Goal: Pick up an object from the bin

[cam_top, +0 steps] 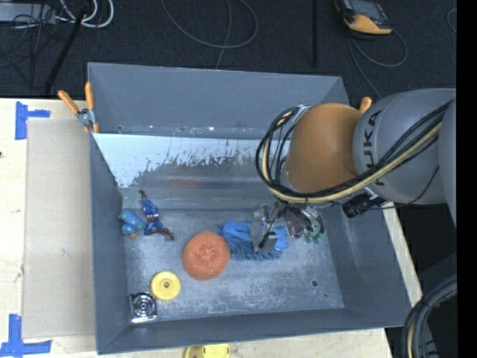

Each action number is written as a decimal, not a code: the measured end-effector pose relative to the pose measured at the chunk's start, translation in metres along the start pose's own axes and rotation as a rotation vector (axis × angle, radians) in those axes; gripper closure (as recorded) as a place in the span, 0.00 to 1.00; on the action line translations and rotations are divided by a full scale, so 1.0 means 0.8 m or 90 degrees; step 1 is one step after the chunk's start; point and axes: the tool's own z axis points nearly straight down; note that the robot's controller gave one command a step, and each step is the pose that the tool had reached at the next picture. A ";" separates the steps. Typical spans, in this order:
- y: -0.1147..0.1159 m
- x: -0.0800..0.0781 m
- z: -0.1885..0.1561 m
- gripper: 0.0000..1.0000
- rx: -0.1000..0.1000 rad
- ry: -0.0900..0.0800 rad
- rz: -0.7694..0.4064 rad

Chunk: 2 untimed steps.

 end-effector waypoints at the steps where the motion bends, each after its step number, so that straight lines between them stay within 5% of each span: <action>1: 0.026 0.020 -0.017 1.00 0.000 0.000 -0.002; 2: 0.012 0.005 -0.051 0.00 0.000 -0.001 -0.010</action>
Offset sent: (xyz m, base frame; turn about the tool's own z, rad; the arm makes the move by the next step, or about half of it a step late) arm -0.0029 0.0059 0.0432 -0.0160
